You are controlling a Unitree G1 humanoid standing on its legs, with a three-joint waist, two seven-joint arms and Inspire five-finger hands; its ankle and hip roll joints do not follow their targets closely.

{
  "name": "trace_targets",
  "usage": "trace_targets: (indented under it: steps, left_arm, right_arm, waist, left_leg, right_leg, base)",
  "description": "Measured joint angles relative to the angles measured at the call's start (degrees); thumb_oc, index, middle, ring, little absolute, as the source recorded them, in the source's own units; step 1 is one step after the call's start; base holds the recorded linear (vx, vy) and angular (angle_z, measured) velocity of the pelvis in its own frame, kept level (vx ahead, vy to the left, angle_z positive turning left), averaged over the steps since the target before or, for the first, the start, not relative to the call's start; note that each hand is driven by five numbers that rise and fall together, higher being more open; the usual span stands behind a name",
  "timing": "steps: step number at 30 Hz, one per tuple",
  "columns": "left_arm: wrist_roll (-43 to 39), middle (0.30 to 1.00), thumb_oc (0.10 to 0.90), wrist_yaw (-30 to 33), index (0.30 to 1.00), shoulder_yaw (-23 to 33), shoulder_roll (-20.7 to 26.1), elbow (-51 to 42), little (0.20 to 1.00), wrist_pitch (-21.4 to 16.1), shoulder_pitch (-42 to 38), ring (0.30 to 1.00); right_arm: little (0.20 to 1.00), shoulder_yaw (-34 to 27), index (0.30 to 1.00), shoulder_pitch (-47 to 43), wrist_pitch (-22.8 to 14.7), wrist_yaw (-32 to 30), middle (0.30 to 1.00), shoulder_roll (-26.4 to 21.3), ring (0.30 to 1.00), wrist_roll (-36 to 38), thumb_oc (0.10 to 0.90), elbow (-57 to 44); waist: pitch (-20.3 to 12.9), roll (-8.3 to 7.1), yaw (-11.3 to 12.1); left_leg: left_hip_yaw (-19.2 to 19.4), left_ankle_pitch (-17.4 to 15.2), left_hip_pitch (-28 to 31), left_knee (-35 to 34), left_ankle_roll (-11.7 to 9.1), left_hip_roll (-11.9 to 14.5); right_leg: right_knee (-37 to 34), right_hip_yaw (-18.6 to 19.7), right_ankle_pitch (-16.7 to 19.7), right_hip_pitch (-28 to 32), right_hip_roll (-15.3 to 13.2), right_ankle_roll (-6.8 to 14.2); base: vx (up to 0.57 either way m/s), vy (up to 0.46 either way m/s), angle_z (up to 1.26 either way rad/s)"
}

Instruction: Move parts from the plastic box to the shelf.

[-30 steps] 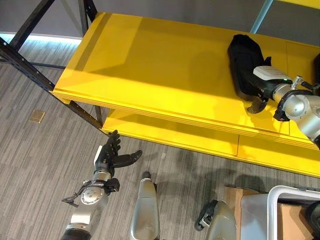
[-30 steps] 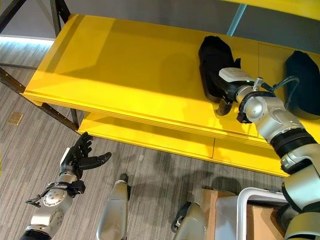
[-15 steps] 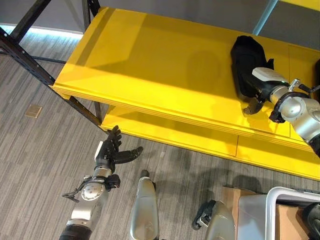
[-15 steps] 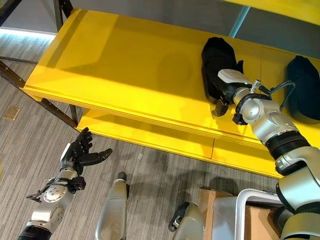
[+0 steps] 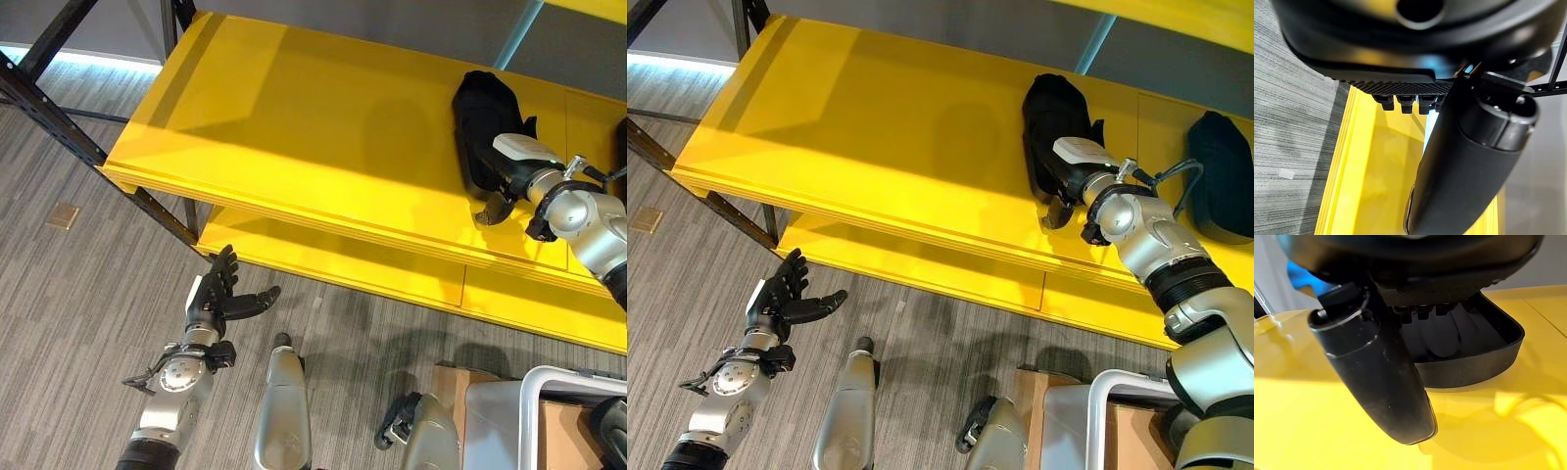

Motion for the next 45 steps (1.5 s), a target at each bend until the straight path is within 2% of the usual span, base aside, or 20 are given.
trace_targets:
  steps: [9,13,16,18,25,35,45]
  left_arm:
    - [0.00,1.000,0.900,0.01,1.000,0.00,0.34,-0.01,1.000,0.01,-0.04,1.000]
    - [-0.01,1.000,0.900,-0.01,1.000,-0.02,0.63,-0.02,1.000,0.05,-0.12,1.000]
    - [-0.02,1.000,0.900,0.14,1.000,0.07,2.35,-0.33,1.000,0.04,-0.38,1.000]
    - [-0.04,1.000,0.900,0.13,1.000,0.06,2.34,-0.33,1.000,0.04,-0.39,1.000]
    - [-0.05,1.000,0.900,0.00,1.000,-0.02,2.09,-0.60,1.000,0.05,-0.83,1.000]
    - [-0.06,1.000,0.900,0.02,1.000,-0.02,2.11,-0.76,1.000,0.05,-0.81,1.000]
    - [-0.06,1.000,0.900,0.05,1.000,-0.02,2.11,-0.76,1.000,0.05,-0.72,1.000]
  right_arm:
    - [1.000,-0.19,1.000,0.00,0.19,0.00,1.000,0.26,1.000,0.94,0.900,-0.01]
    - [1.000,-0.63,1.000,-0.06,0.40,-0.04,1.000,1.06,1.000,0.95,0.900,0.51]
    - [1.000,-0.79,1.000,-0.16,0.63,-0.05,1.000,1.38,1.000,0.95,0.900,0.56]
    - [1.000,-1.19,1.000,-0.18,0.62,-0.07,1.000,1.87,1.000,1.04,0.900,0.54]
    - [1.000,-1.34,1.000,-0.36,0.58,-0.15,1.000,2.22,1.000,2.18,0.900,0.68]
    - [1.000,-1.35,1.000,-0.53,0.63,-0.16,1.000,2.29,1.000,2.20,0.900,2.02]
    - [1.000,-1.38,1.000,-0.65,0.65,-0.18,1.000,2.29,1.000,2.20,0.900,2.10]
  waist:
    - [-0.05,-0.17,0.11]
    - [-0.12,-0.39,0.14]
    - [-0.14,-0.45,0.30]
    - [-0.16,-0.51,0.35]
    - [-0.25,-0.70,0.40]
    - [-0.26,-0.71,1.43]
    - [-0.25,-0.72,1.37]
  left_leg:
    - [-0.66,-0.16,-0.95,0.68,0.24,-0.03]
    - [-0.53,-0.79,-1.09,1.44,0.32,-0.10]
    - [-0.59,-1.61,-1.21,1.68,0.66,-0.33]
    - [-0.50,-1.28,-1.27,2.13,0.25,-0.42]
    - [-0.28,-2.41,-1.36,2.84,1.20,-0.84]
    - [-0.32,-2.45,-1.46,2.95,1.28,-0.86]
    - [-0.54,-2.45,-1.85,3.17,1.28,-0.86]
  right_leg:
    - [-0.78,-0.83,0.19,0.35,0.02,-0.20]
    - [-1.25,-0.95,0.63,0.77,0.09,0.36]
    - [-1.34,-0.82,0.21,0.95,-0.20,0.31]
    - [-1.28,-0.83,0.77,0.90,-0.22,0.76]
    - [-2.10,-0.62,0.83,1.60,-0.37,1.29]
    - [-2.31,-0.68,0.86,1.70,-0.41,1.21]
    - [-2.47,-0.87,0.93,1.64,-0.30,1.15]
  base:
    - [0.02,0.004,0.02]
    - [-0.02,0.006,-0.01]
    - [0.05,-0.001,0.01]
    - [-0.03,0.014,-0.01]
    - [0.02,0.000,0.01]
    - [0.00,0.000,0.00]
    - [0.00,0.001,0.00]
